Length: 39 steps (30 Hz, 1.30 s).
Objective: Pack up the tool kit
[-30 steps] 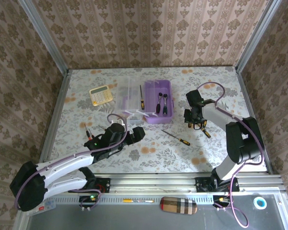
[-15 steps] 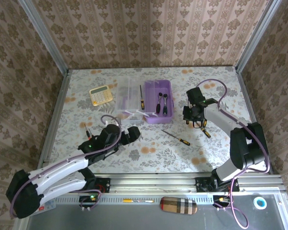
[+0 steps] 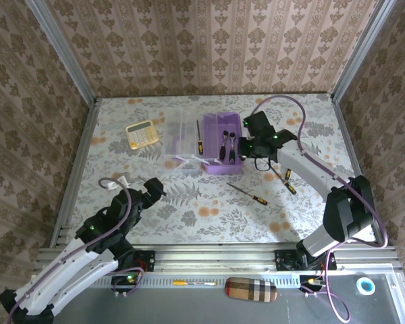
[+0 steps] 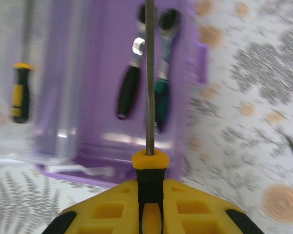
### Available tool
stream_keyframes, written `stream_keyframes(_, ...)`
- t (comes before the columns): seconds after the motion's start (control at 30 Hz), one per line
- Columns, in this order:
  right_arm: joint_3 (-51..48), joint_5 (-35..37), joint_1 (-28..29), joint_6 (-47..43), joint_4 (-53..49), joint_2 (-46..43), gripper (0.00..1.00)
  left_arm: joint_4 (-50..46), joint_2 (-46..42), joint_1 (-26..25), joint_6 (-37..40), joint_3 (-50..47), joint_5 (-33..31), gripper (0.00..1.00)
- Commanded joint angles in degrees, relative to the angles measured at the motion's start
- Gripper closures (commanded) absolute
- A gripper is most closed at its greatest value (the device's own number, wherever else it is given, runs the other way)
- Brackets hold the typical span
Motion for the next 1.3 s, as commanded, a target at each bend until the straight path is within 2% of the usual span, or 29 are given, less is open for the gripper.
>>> stream_keyframes(0.0, 5.75, -1.13, 2.99, 1.20, -0.86, 4.89, 0.83, -5.17, -2.79, 0.64, -1.90, -1.35, -2.02, 0.00)
stream_keyframes(0.2, 14.25, -2.82, 6.02, 2.11, -0.43, 13.22, 0.83, -5.15, -2.14, 0.71, -2.99, -2.04, -0.17, 0.00)
stream_keyframes(0.53, 24.74, -5.47, 6.65, 2.26, -2.07, 24.81, 0.83, -2.88, 1.34, 0.67, -1.34, -1.36, 1.98, 0.00)
stream_keyframes(1.27, 30.03, -6.74, 6.61, 3.36, -3.23, 31.64, 0.81, -1.01, 2.92, 1.00, -0.54, -1.28, 2.95, 0.00)
